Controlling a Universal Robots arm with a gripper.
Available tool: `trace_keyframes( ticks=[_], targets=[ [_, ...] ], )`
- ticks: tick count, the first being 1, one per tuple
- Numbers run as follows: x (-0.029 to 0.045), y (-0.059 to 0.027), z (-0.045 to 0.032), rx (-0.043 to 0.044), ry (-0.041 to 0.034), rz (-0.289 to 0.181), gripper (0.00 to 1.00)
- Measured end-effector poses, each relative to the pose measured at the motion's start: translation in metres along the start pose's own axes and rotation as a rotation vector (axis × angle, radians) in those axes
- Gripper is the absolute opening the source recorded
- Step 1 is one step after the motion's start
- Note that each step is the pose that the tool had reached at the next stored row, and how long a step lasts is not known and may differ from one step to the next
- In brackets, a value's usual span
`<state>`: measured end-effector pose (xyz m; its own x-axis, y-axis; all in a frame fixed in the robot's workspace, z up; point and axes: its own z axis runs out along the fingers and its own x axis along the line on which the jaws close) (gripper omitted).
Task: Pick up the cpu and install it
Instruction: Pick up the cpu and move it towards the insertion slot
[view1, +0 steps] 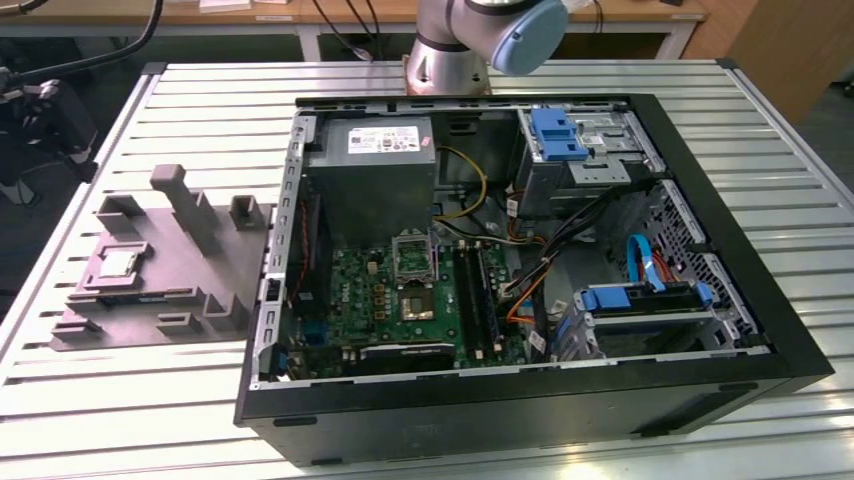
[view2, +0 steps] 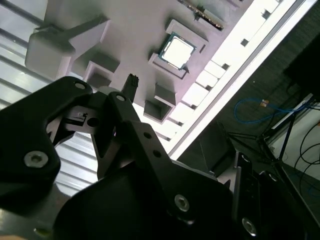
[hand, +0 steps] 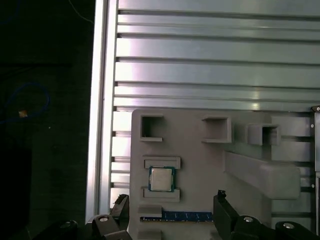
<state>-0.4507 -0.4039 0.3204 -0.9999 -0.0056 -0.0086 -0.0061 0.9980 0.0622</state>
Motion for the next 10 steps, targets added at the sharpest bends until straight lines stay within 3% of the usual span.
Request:
trace_keyframes(
  ticks=[10],
  targets=[
    [0.0000, -0.0016, 0.0016, 0.0000, -0.0003, 0.007, 0.76]
  ],
)
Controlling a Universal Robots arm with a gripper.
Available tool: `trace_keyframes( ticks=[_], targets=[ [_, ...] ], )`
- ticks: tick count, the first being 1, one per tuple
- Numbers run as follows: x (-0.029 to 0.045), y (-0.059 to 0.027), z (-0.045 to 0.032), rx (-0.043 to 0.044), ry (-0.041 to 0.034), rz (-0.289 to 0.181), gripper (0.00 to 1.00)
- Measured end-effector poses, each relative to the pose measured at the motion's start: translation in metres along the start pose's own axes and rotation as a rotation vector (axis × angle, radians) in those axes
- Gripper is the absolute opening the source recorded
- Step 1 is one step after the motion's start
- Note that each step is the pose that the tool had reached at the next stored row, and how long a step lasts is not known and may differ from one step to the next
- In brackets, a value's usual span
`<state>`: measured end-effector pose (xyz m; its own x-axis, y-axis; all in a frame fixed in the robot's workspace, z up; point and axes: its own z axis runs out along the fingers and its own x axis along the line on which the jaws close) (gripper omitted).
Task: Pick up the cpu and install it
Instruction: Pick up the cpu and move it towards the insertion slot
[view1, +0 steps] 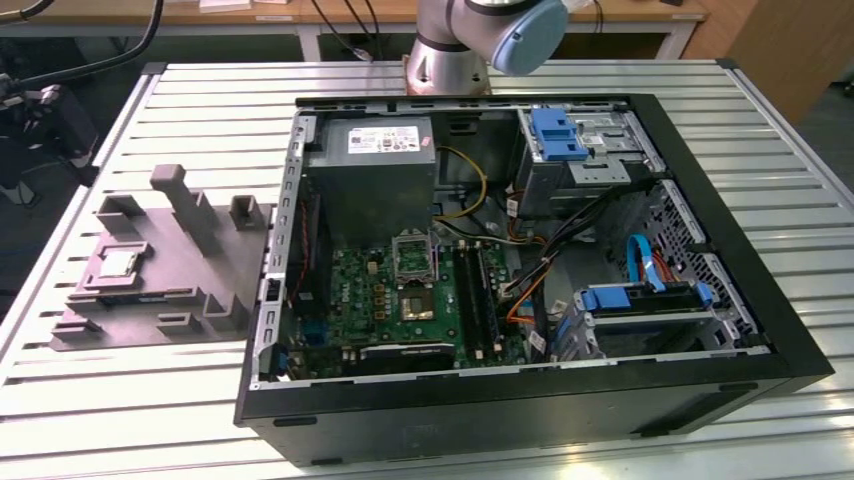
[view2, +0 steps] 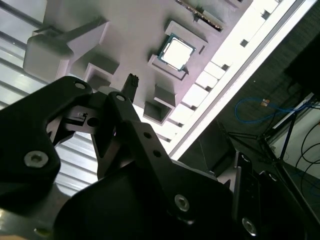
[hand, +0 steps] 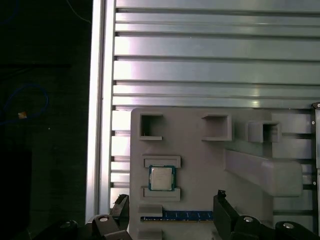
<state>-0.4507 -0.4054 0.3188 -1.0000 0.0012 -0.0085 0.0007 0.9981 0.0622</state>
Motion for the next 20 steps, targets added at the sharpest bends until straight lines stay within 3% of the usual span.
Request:
trace_keyframes(
  ticks=[6, 7, 17, 20],
  targets=[
    [0.0000, 0.0000, 0.0000, 0.0000, 0.0000, 0.000, 0.69],
    [0.0000, 0.0000, 0.0000, 0.0000, 0.0000, 0.000, 0.62],
    [0.0004, -0.0024, 0.0127, -0.0009, 0.0010, -0.018, 0.62],
    [0.0004, -0.0026, 0.0157, 0.0053, 0.0013, -0.019, 0.62]
  ],
)
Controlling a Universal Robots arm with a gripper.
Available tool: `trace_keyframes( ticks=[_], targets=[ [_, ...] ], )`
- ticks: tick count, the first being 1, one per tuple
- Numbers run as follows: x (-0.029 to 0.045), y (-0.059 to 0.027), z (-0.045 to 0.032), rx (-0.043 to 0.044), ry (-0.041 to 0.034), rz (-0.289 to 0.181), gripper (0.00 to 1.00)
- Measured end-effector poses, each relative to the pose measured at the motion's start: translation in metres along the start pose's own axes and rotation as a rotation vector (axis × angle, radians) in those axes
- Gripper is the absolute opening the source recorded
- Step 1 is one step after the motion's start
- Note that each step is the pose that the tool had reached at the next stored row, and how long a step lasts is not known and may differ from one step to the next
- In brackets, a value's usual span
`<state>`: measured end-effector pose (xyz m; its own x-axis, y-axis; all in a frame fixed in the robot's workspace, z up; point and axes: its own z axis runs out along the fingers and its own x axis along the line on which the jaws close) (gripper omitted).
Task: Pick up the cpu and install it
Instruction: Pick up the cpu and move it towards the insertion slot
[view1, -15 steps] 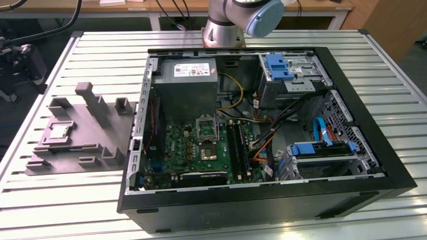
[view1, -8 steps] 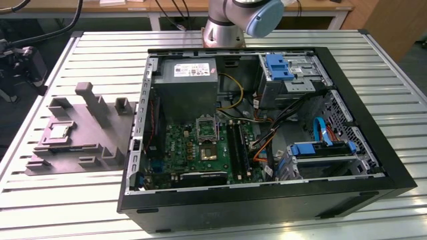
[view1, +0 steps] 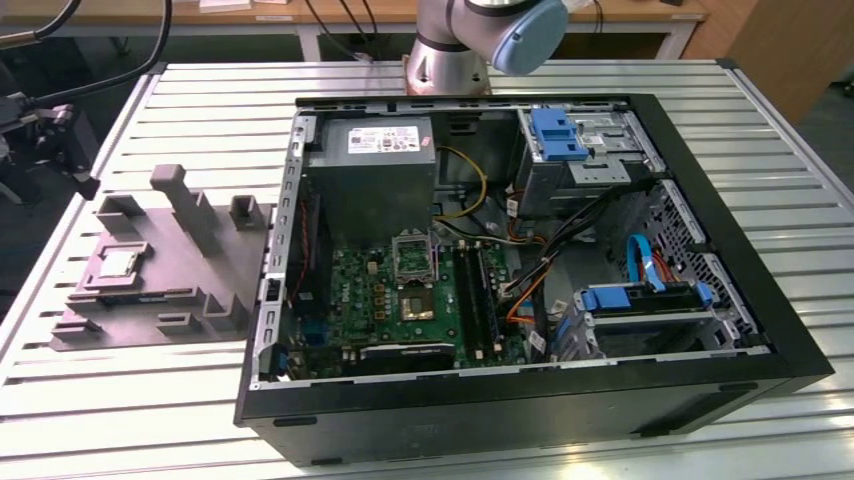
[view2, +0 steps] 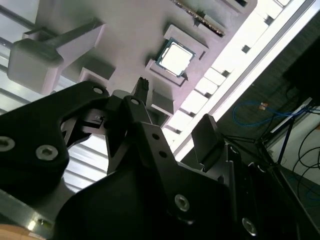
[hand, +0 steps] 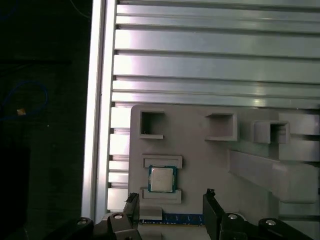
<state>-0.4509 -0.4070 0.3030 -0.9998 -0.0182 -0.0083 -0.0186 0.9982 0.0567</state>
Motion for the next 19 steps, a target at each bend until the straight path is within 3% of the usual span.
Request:
trace_keyframes(
  ticks=[19],
  targets=[
    [0.0002, -0.0005, 0.0071, 0.0027, 0.0007, -0.013, 0.62]
  ],
)
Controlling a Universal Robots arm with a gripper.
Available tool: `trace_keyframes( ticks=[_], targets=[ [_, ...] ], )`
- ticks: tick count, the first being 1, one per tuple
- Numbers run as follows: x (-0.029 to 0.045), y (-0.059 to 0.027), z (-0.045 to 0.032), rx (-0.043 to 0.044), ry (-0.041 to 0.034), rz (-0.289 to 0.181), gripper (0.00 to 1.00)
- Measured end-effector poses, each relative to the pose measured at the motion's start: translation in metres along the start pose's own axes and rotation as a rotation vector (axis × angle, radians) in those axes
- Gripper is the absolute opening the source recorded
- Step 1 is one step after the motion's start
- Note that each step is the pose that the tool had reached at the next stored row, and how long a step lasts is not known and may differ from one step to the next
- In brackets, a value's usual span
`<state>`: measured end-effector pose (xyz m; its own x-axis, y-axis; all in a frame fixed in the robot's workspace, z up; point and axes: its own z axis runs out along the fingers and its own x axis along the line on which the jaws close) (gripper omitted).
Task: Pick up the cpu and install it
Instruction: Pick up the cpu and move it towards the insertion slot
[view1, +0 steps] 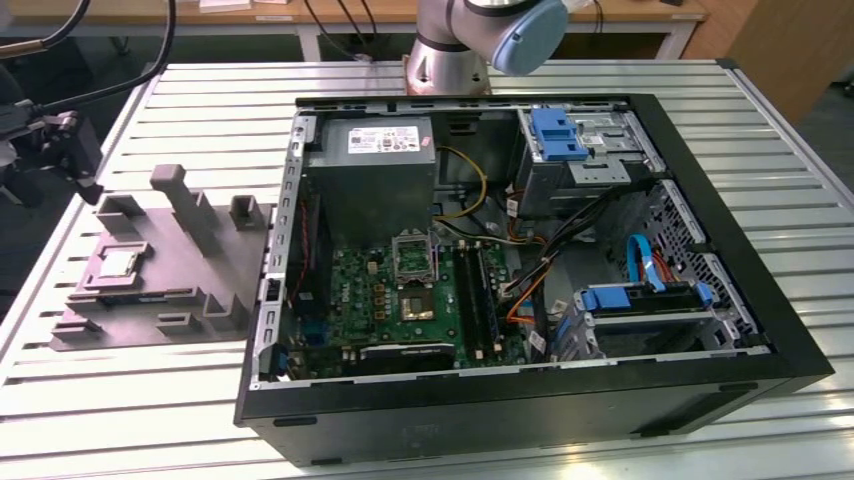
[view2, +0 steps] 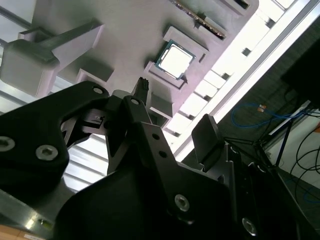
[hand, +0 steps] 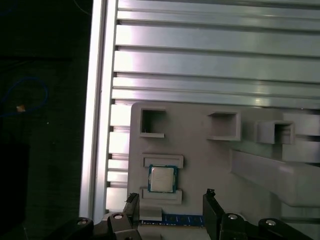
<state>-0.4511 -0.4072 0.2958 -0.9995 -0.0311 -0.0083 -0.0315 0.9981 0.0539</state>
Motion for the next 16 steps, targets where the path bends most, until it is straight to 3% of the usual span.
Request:
trace_keyframes(
  ticks=[7, 16],
  targets=[
    [0.0000, -0.0004, 0.0076, 0.0000, 0.0000, 0.000, 0.62],
    [0.0001, -0.0006, 0.0117, -0.0003, 0.0035, 0.000, 0.62]
  ],
)
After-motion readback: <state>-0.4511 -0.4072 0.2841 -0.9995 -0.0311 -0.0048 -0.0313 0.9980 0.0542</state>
